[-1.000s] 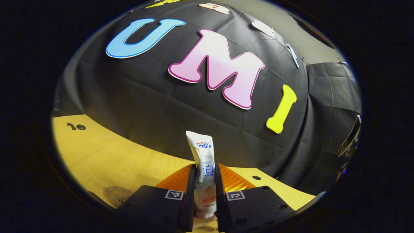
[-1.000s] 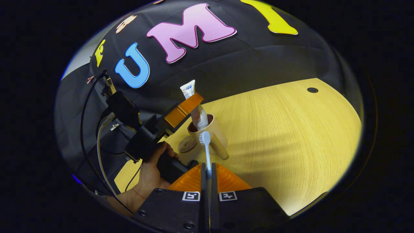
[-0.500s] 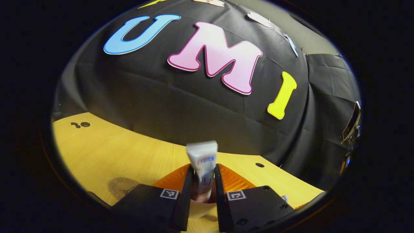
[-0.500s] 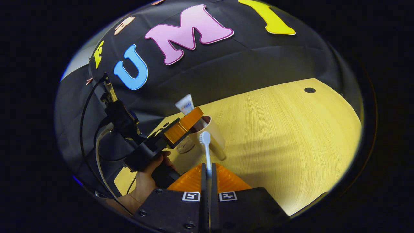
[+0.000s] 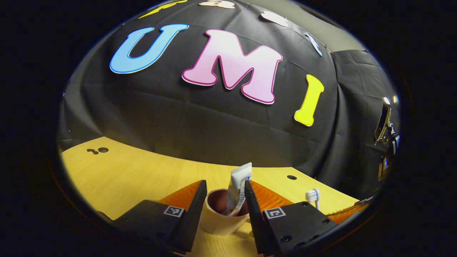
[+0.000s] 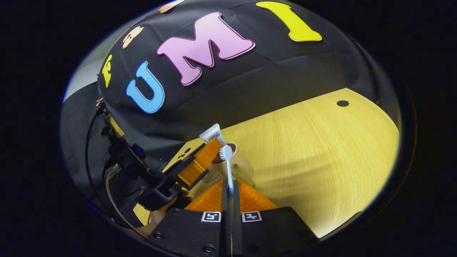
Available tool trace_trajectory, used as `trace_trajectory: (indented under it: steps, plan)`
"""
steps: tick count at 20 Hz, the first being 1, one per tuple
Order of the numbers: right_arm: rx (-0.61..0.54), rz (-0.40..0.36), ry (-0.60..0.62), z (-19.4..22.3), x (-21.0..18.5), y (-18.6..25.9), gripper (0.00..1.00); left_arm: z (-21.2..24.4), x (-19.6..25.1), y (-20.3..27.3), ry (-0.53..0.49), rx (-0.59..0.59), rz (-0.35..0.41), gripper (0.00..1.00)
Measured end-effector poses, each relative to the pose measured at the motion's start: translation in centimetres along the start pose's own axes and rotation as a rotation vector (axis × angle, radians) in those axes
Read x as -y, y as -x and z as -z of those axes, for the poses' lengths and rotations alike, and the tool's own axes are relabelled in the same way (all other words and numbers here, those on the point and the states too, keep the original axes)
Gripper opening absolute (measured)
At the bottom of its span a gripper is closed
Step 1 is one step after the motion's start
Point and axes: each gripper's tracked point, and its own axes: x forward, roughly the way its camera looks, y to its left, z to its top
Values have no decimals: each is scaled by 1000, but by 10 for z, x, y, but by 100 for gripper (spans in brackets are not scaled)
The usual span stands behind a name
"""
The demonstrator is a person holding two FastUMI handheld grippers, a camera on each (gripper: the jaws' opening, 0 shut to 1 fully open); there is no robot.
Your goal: Put the toothbrush and toothpaste on the desktop into the cup, then pick up the cup and place it on the coaster on the desktop.
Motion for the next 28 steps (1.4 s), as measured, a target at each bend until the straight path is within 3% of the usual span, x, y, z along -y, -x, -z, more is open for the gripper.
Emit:
trace_trajectory:
  steps: [1,2,11,20,28]
  plan:
    - [14,-10,3,-7,-3,-3,6,-2,-3,5,10,4,-9,76]
    - [31,-25,11,-15,-7,-6,6,-4,-7,12,20,8,-18,69]
    - [163,-184,184,-86,-62,-40,7,14,-61,95,64,-34,-148,69]
    - [251,-281,364,-106,-106,-74,6,42,-95,164,153,-90,-309,69]
    - [249,-321,597,-80,-129,-120,6,45,-104,170,164,-90,-342,69]
